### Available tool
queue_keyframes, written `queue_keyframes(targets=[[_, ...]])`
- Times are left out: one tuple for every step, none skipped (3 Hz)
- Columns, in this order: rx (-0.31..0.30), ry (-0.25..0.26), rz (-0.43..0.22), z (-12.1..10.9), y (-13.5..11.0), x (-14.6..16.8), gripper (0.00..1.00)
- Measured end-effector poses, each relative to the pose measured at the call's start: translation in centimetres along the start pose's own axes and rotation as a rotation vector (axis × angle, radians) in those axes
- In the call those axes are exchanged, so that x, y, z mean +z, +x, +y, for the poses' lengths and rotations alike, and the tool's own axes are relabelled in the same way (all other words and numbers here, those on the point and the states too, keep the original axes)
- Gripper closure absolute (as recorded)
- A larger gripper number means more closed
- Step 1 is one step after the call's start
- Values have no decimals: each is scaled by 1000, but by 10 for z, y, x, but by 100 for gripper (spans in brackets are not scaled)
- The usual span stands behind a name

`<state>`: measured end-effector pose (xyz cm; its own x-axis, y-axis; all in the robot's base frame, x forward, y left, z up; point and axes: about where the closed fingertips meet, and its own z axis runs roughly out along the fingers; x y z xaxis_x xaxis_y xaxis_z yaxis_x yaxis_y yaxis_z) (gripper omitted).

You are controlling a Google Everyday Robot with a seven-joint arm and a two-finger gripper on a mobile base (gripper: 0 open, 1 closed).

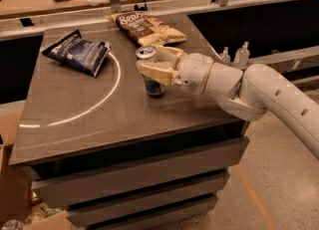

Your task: Place redbull can upright

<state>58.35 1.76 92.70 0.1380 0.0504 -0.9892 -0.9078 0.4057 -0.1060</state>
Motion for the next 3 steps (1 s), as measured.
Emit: queue_keyframes(targets=[[7, 15, -10, 1, 3, -4, 29], [4, 28, 13, 3, 4, -13, 1], [-5, 33, 45, 4, 3, -19, 0]])
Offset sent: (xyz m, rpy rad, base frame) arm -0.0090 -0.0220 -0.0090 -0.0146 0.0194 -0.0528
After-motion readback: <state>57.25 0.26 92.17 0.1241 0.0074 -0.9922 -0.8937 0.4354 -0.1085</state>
